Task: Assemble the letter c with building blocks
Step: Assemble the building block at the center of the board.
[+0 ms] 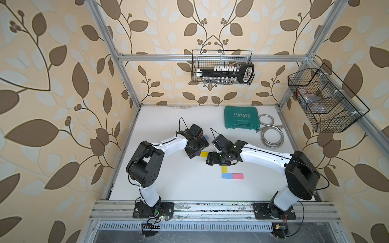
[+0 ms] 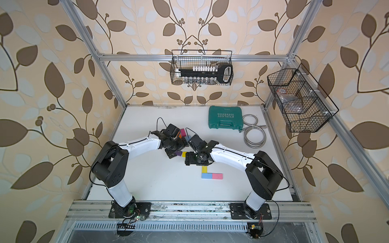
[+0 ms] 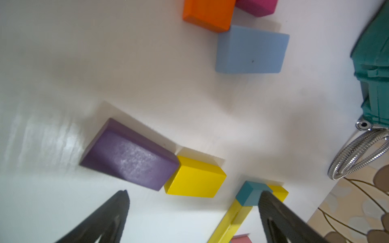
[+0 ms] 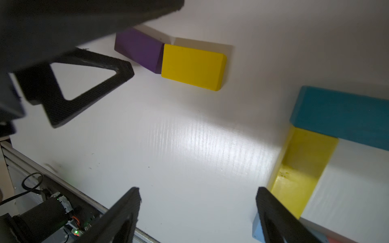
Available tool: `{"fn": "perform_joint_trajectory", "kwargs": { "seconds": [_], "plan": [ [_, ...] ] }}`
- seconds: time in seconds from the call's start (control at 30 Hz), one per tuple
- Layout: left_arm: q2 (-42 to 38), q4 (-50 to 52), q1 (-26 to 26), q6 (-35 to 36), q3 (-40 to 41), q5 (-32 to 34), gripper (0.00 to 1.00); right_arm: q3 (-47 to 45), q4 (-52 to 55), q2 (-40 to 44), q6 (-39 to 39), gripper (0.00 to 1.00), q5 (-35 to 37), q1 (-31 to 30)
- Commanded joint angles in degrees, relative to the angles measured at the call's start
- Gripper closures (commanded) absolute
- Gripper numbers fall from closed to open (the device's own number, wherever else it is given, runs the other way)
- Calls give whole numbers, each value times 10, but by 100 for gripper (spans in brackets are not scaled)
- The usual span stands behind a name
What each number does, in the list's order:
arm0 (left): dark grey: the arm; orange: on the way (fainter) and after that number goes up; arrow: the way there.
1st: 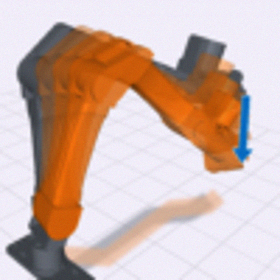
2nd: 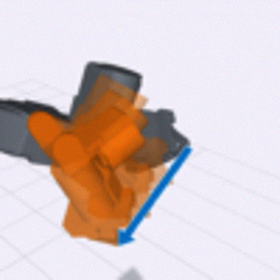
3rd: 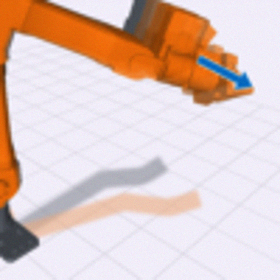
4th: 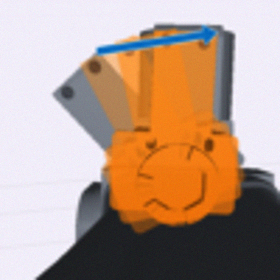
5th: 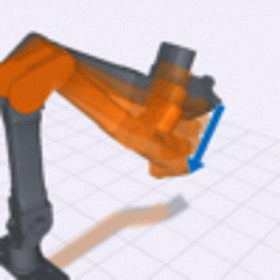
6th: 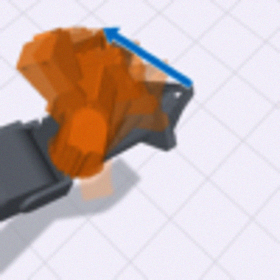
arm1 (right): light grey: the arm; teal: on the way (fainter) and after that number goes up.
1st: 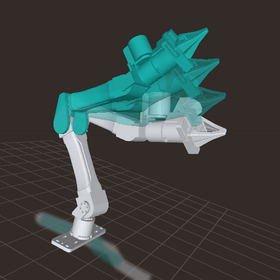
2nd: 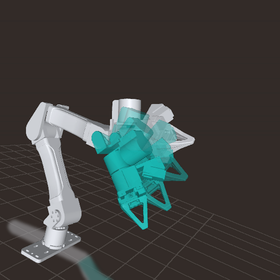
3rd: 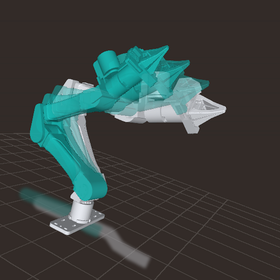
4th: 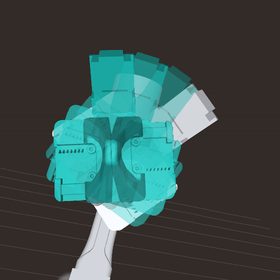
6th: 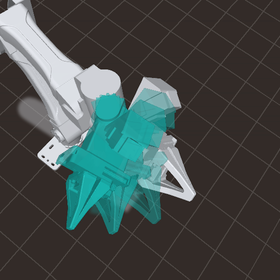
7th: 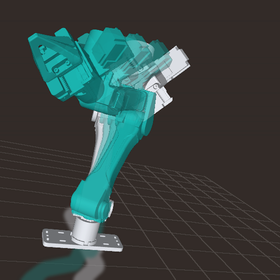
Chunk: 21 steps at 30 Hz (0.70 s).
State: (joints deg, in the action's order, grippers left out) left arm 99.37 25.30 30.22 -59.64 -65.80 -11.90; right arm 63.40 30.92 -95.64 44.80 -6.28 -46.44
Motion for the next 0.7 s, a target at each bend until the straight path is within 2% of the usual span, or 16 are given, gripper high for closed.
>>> {"fn": "perform_joint_trajectory", "kwargs": {
  "seconds": [0.0, 0.27, 0.67],
  "plan": [
    [-38, 42, -20, 31, -42, 6, 1, 23, -12, -21, 8, 15, -1, -4],
    [-22, 55, -95, 78, -32, 0, 1, 72, -8, -70, 7, 15, 14, 1],
    [37, 19, -106, 82, -36, -23, 1, 98, -13, -124, 3, 15, -3, 28]
  ]
}}
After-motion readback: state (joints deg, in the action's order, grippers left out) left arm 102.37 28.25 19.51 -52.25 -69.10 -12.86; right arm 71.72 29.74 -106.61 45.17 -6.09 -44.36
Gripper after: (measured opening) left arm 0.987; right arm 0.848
